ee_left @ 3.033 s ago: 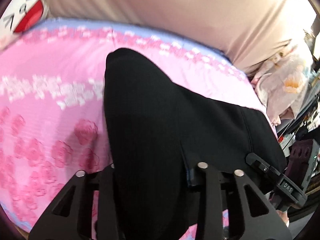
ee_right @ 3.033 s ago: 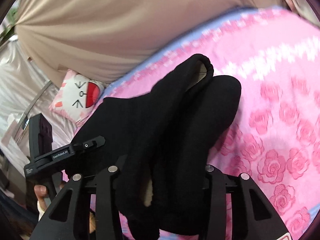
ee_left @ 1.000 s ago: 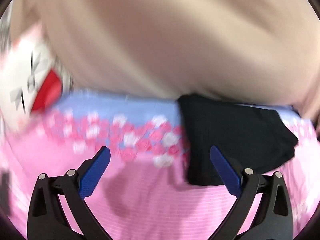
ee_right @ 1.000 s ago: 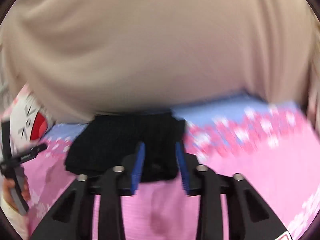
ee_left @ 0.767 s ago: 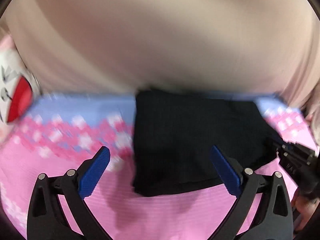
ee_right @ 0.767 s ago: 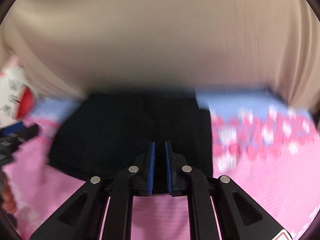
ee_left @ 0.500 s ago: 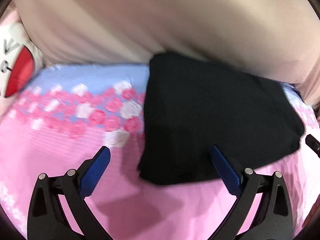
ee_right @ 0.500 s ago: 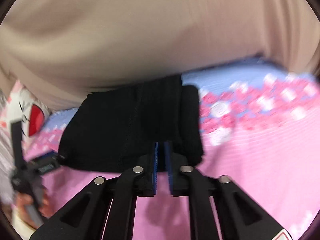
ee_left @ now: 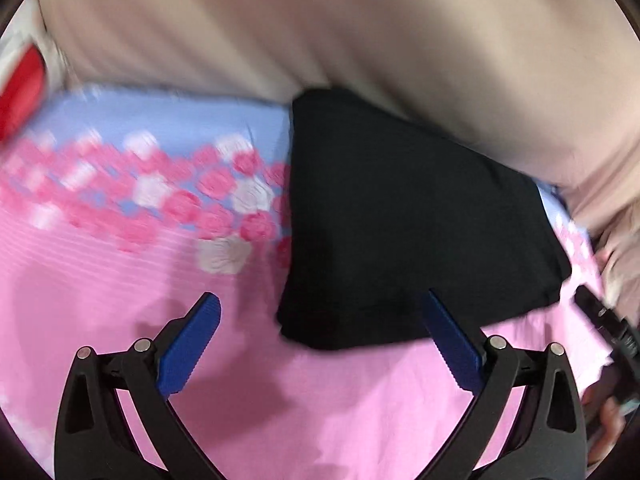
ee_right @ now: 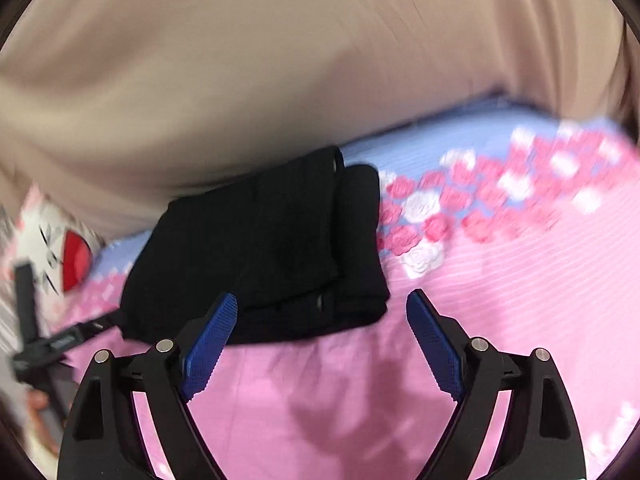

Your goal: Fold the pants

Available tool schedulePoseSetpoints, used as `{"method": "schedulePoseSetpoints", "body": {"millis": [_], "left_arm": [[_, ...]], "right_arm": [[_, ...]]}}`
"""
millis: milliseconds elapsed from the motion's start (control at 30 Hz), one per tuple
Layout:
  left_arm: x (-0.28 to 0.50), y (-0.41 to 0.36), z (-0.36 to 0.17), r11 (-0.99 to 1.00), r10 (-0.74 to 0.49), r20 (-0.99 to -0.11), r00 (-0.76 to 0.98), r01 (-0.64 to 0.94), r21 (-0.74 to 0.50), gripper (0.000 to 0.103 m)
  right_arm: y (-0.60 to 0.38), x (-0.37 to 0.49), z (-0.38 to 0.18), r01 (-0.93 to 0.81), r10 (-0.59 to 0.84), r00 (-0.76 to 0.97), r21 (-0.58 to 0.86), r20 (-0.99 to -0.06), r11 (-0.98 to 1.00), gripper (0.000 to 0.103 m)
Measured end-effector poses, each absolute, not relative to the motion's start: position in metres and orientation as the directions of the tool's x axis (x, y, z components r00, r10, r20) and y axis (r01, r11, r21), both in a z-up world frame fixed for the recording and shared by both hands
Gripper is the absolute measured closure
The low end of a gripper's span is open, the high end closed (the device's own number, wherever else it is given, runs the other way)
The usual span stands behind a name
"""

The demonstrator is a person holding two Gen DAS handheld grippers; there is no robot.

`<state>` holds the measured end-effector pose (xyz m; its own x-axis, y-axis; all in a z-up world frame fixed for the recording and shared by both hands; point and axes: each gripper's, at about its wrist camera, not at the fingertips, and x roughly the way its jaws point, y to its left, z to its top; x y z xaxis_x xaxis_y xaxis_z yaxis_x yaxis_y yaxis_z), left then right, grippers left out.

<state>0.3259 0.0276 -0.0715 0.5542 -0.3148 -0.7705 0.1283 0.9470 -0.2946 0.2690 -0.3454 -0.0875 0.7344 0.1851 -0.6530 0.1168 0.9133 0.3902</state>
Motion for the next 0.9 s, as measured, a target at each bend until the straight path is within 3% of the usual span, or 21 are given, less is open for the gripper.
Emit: {"method": "schedulePoseSetpoints", "body": {"millis": [67,100,133,167,200,233,367,500,533,600,667,700,767,800,833,867,900], "left_arm": [[0.342,0.022,-0.086,0.928,-0.366,-0.773,0.518,0.140,-0.346,0.007],[0.345,0.017,-0.088,0.933,-0.355,-0.762,0.542,0.146,-0.330,0.008],[0.345,0.011,-0.087,0.932,-0.358,-0.755,0.550,0.168,-0.320,0.027],[0.343,0.009,-0.086,0.919,-0.391,-0.744,0.542,0.191,-0.344,0.040],[0.338,0.009,-0.081,0.910,-0.411,-0.733,0.543,0.198,-0.364,0.057],[0.333,0.009,-0.076,0.916,-0.398,-0.730,0.555,0.196,-0.350,0.074],[0.292,0.015,-0.056,0.911,-0.412,-0.717,0.563,0.251,-0.327,0.082],[0.244,0.024,-0.061,0.899,-0.437,-0.732,0.522,0.268,-0.346,0.080],[0.235,0.024,-0.065,0.900,-0.436,-0.735,0.520,0.266,-0.345,0.075],[0.229,0.020,-0.067,0.920,-0.392,-0.740,0.546,0.246,-0.306,0.068],[0.223,0.017,-0.064,0.949,-0.316,-0.741,0.593,0.200,-0.244,0.059],[0.218,0.017,-0.059,0.961,-0.277,-0.734,0.620,0.179,-0.212,0.052],[0.202,0.018,-0.049,0.974,-0.224,-0.696,0.682,0.147,-0.170,0.026],[0.195,0.018,-0.045,0.978,-0.206,-0.674,0.709,0.132,-0.161,0.005],[0.189,0.018,-0.043,0.982,-0.187,-0.652,0.735,0.113,-0.154,0.005],[0.189,0.019,-0.042,0.985,-0.168,-0.643,0.747,0.100,-0.141,0.005],[0.186,0.019,-0.042,0.987,-0.154,-0.637,0.755,0.095,-0.127,0.005]], "right_arm": [[-0.353,0.292,-0.104,0.140,0.219,0.698,0.430,-0.682,0.892,0.018],[-0.355,0.302,-0.113,0.142,0.245,0.681,0.453,-0.690,0.880,0.028],[-0.356,0.311,-0.125,0.119,0.315,0.668,0.514,-0.674,0.850,0.033],[-0.356,0.310,-0.124,0.120,0.305,0.685,0.516,-0.662,0.848,0.059],[-0.354,0.309,-0.122,0.094,0.339,0.684,0.538,-0.646,0.838,0.068],[-0.352,0.305,-0.116,0.074,0.362,0.683,0.553,-0.635,0.830,0.069],[-0.333,0.257,-0.082,-0.007,0.373,0.685,0.507,-0.626,0.862,0.072],[-0.332,0.204,-0.081,-0.005,0.357,0.679,0.481,-0.642,0.877,0.067],[-0.336,0.199,-0.090,0.017,0.343,0.675,0.479,-0.653,0.878,0.064],[-0.346,0.201,-0.114,0.068,0.322,0.644,0.471,-0.694,0.879,0.048],[-0.357,0.200,-0.113,0.099,0.339,0.652,0.519,-0.679,0.849,0.046],[-0.360,0.195,-0.106,0.108,0.320,0.672,0.516,-0.668,0.850,0.045],[-0.359,0.172,-0.083,0.142,0.184,0.758,0.435,-0.625,0.889,0.044],[-0.355,0.159,-0.073,0.158,0.119,0.792,0.389,-0.599,0.907,0.044],[-0.349,0.150,-0.065,0.148,0.088,0.819,0.356,-0.567,0.923,0.047],[-0.338,0.143,-0.059,0.098,0.104,0.832,0.329,-0.546,0.939,0.064],[-0.327,0.139,-0.057,0.052,0.138,0.825,0.318,-0.548,0.947,0.092]]}}
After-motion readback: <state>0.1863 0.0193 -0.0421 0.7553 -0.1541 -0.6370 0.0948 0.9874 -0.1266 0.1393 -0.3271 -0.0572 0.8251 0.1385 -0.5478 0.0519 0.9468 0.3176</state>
